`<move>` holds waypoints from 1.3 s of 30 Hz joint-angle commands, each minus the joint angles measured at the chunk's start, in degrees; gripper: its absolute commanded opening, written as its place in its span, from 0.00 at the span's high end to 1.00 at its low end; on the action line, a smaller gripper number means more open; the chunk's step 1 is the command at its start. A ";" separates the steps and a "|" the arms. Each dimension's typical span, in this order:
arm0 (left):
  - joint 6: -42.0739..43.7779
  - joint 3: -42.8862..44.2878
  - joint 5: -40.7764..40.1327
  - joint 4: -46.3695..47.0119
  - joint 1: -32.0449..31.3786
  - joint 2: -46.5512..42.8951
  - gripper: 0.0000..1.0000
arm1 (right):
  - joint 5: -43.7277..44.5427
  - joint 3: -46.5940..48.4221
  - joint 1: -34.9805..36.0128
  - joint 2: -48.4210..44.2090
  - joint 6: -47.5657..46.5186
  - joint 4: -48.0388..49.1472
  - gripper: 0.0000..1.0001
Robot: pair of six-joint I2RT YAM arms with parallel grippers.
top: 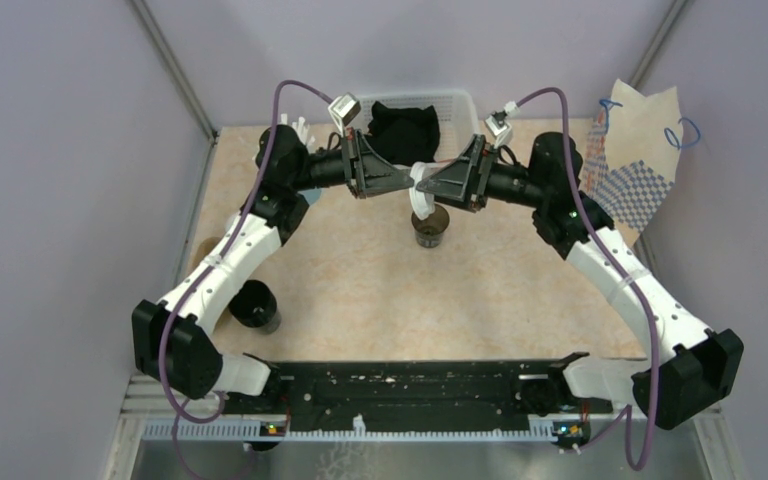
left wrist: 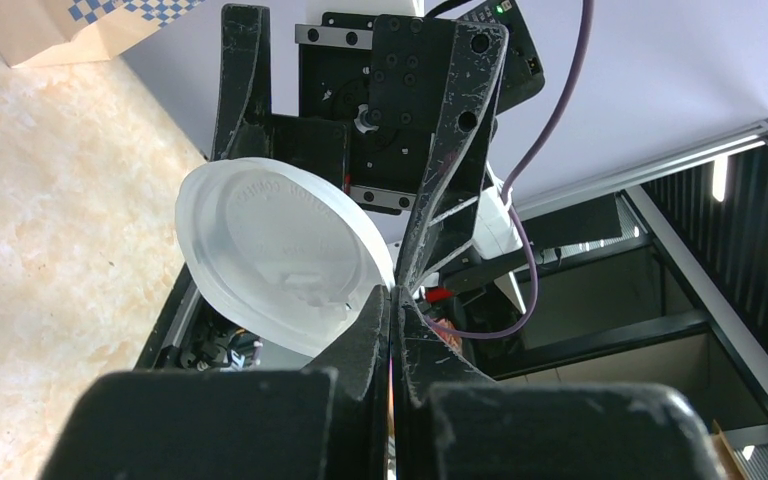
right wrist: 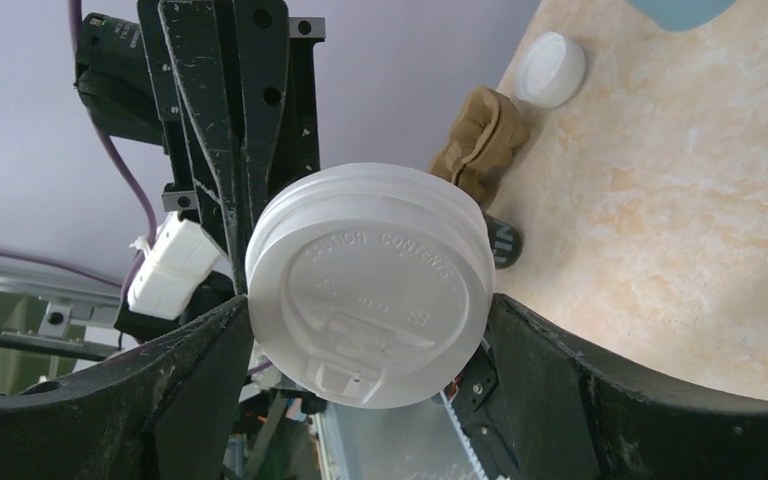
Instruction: Pack the takeout coffee
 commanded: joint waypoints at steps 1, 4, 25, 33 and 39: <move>1.68 1.03 0.59 1.70 -0.31 -0.63 1.00 | -0.62 -0.22 0.04 -0.69 0.24 3.22 0.17; 1.73 1.22 0.67 1.65 -0.31 -0.49 1.00 | -0.15 -0.33 0.04 -0.72 -0.01 2.19 0.19; 34.19 6.29 -19.28 -44.81 2.39 0.07 0.17 | 22.00 18.61 -1.22 14.48 -32.93 -39.05 0.21; 38.48 4.85 -28.08 -46.41 2.29 5.64 0.09 | 38.61 40.45 3.67 37.13 -46.57 -55.07 0.21; 41.84 7.66 -39.64 -54.99 2.25 7.91 0.10 | 41.80 45.20 5.75 45.20 -48.31 -56.88 0.21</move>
